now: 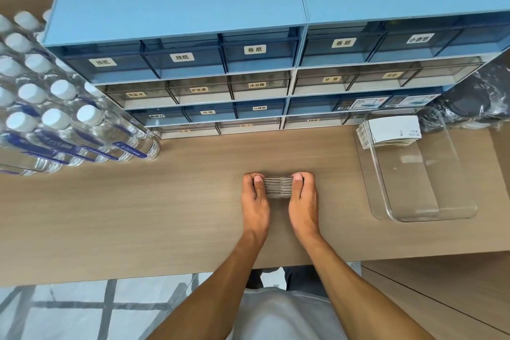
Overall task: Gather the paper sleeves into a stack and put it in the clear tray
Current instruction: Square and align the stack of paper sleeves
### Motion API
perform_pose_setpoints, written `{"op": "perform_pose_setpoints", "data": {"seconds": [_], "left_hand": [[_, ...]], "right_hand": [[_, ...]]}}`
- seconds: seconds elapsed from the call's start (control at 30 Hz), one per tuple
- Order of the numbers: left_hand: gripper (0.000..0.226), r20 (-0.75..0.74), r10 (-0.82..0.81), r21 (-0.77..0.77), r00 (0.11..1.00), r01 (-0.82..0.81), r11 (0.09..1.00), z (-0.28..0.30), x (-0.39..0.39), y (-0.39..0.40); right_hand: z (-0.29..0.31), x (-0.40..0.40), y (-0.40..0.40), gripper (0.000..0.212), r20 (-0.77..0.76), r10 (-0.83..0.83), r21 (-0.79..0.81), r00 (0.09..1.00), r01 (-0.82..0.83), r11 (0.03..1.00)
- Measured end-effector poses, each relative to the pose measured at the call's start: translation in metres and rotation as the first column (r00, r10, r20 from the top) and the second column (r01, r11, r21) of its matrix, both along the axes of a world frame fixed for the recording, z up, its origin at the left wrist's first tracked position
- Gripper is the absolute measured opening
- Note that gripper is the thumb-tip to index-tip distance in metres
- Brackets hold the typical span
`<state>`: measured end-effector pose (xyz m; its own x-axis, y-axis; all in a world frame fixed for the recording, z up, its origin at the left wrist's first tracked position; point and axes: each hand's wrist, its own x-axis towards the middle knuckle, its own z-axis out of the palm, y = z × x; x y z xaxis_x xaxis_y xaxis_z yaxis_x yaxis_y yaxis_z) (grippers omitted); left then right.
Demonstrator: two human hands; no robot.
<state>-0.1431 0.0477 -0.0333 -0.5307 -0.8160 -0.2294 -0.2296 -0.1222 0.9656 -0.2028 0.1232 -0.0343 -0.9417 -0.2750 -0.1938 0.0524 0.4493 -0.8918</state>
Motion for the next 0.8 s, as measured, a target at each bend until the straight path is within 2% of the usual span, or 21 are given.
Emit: {"op": "perform_pose_setpoints", "data": {"seconds": [0.37, 0.53, 0.7, 0.8], "left_hand": [[0.027, 0.111, -0.165, -0.112, 0.98, 0.177, 0.978, -0.007, 0.009, -0.007], [0.016, 0.163, -0.247, -0.115, 0.955, 0.267, 0.957, -0.008, 0.015, -0.011], [0.057, 0.227, -0.392, -0.089, 0.892, 0.419, 0.903, -0.003, 0.021, -0.02], [0.058, 0.261, -0.417, -0.136, 0.871, 0.46, 0.877, 0.001, 0.021, -0.022]], "right_hand": [[-0.006, 0.0, 0.001, 0.025, -0.076, 0.054, 0.056, 0.996, -0.05, 0.997], [-0.01, 0.0, 0.004, 0.024, -0.076, 0.068, 0.053, 0.995, -0.064, 0.996], [-0.012, 0.002, 0.005, 0.024, -0.071, 0.073, 0.055, 0.995, -0.069, 0.996], [-0.013, 0.002, 0.005, 0.023, -0.078, 0.076, 0.053, 0.994, -0.072, 0.996]]}}
